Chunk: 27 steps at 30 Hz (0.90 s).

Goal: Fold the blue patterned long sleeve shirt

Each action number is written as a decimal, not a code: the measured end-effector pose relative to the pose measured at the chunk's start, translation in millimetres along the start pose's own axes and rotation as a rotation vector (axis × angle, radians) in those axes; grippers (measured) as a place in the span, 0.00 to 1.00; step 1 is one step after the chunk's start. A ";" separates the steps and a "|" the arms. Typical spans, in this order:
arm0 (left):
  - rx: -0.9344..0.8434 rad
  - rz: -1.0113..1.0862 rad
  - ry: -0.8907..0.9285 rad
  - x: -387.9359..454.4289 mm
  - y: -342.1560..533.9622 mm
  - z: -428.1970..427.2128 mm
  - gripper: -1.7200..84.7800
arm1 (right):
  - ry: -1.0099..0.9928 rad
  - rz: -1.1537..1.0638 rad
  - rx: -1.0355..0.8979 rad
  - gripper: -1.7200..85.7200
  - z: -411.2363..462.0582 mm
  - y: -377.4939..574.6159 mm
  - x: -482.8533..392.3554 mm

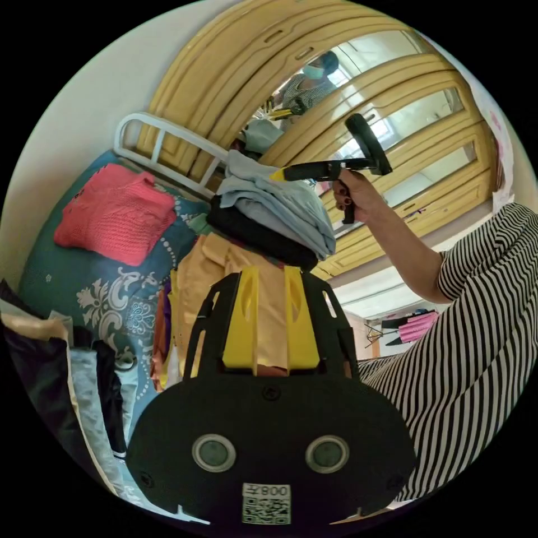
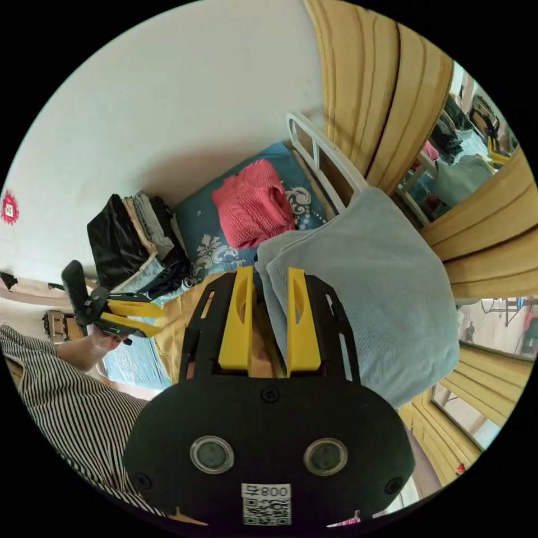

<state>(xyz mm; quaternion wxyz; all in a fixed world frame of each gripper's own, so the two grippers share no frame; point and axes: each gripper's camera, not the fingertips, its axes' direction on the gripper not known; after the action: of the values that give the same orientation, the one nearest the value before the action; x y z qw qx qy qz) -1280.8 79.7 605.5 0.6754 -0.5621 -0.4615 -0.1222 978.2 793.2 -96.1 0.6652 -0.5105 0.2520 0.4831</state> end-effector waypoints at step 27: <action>0.017 -0.118 0.036 121.9 83.6 -74.2 0.11 | 0.028 0.198 0.160 0.04 -220.4 7.8 13.7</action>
<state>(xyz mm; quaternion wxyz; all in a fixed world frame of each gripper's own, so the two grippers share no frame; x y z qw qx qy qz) -1121.3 86.4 648.5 0.6801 -0.5257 -0.4826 -0.1681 1011.5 595.2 -188.4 0.6495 -0.4350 0.3482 0.5173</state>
